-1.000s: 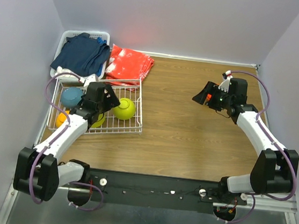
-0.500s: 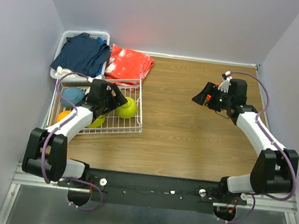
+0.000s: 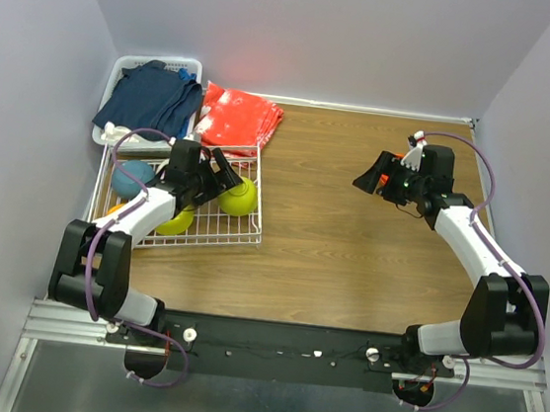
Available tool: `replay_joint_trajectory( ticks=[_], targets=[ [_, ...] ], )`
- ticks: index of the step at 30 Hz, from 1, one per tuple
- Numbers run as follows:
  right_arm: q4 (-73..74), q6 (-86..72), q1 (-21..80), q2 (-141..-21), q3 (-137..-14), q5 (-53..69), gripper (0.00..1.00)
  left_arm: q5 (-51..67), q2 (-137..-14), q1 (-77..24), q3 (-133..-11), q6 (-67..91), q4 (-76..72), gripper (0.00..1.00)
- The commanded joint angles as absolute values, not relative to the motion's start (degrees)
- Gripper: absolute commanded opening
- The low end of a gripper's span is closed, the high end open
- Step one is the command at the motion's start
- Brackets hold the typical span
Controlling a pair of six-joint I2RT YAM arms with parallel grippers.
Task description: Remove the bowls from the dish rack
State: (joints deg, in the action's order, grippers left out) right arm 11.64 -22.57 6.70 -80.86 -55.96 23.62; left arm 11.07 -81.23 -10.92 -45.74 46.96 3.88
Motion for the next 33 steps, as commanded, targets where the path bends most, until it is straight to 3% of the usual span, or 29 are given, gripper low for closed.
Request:
replay_joint_trajectory(
  ticks=[1,22,33],
  targets=[
    [10.8,-22.9,6.9,-80.3,-55.5,24.5,0.90,12.2,-81.5,-10.6,-44.5,47.5,3.2,0.99],
    [10.0,-22.9,7.0,-81.1,-55.3,25.6,0.90,12.6,-87.6,-10.7,-47.5,43.2,11.1,0.99],
    [10.2,-22.7,7.0,-81.6,-55.6,26.0,0.90,17.7,-81.4,-9.8,-44.4,43.9,2.3,0.99]
  ],
)
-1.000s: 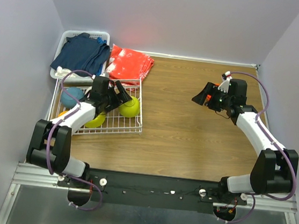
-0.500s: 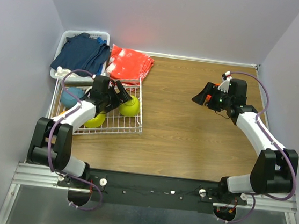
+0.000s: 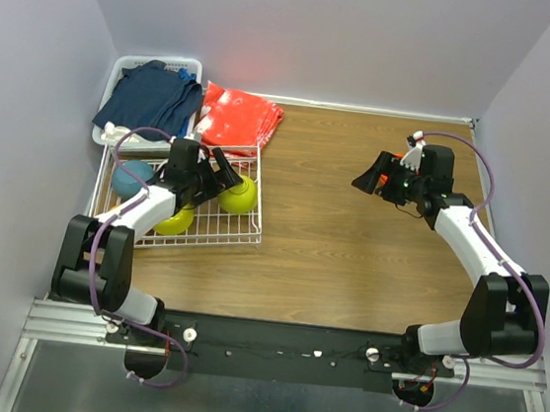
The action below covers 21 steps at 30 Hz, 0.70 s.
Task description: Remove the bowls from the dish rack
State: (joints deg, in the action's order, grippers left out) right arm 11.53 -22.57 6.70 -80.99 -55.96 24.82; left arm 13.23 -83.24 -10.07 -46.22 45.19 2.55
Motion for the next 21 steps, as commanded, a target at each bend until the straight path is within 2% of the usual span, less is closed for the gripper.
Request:
replay_joint_trajectory(
  ticks=[1,21],
  targets=[
    [10.3,-22.7,7.0,-81.6,-55.6,25.9,0.90,17.8,-80.5,-9.6,-44.1,44.0,1.9,0.99],
    [10.5,-22.7,6.9,-82.0,-55.7,25.8,0.90,21.4,-78.9,-4.9,-40.6,44.5,-1.8,0.99]
  ],
)
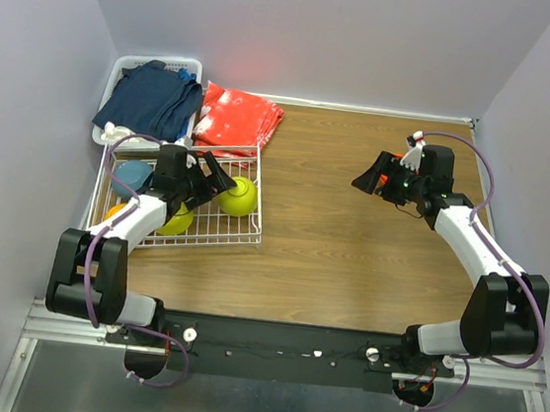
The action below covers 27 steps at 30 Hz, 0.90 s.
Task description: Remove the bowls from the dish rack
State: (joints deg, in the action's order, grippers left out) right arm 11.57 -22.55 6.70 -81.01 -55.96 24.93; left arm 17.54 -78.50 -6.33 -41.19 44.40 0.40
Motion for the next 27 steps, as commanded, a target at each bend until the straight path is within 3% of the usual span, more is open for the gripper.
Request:
replay_joint_trajectory(
  ticks=[1,21,25,27],
  targets=[
    [10.6,-22.7,7.0,-82.0,-55.7,25.7,0.90,21.8,-79.2,-4.7,-40.7,44.6,-1.8,0.99],
    [10.3,-22.9,7.0,-82.3,-55.5,25.8,0.90,28.5,-86.4,-4.6,-40.4,49.0,-5.3,0.98],
    [10.2,-22.9,6.9,-82.2,-55.5,25.9,0.90,27.5,-84.7,-4.6,-40.8,48.6,-4.1,0.92],
    [10.2,-22.9,6.9,-82.1,-55.5,25.9,0.90,27.3,-83.7,-4.6,-41.3,48.3,-3.2,0.79]
  ],
)
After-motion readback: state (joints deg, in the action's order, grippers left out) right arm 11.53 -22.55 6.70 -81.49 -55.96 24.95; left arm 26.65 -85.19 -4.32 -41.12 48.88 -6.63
